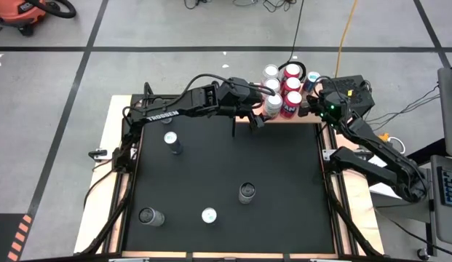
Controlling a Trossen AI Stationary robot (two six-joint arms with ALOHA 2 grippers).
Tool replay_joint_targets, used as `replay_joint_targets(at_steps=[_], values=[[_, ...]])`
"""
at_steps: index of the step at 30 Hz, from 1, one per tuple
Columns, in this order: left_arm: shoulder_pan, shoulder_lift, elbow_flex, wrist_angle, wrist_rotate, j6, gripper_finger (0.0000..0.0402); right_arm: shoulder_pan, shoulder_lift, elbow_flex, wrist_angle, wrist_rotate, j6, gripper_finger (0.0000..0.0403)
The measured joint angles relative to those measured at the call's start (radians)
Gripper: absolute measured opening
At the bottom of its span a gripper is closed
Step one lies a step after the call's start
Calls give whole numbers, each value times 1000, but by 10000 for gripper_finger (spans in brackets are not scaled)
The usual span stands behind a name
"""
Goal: Place canned beverage on shelf
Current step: Put the middle blue soda can on the shelf
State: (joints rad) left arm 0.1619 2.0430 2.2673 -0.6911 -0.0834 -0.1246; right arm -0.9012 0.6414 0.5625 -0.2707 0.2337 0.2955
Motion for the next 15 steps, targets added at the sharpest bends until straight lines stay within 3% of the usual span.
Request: replay_joint_targets(at_steps=[9, 15], values=[[-10, 0, 0, -6, -1, -1, 342, 55, -75, 131, -150, 14, -1, 2], [-13, 0, 0, -6, -1, 0, 342, 115, -27, 312, -365, 182, -36, 1]])
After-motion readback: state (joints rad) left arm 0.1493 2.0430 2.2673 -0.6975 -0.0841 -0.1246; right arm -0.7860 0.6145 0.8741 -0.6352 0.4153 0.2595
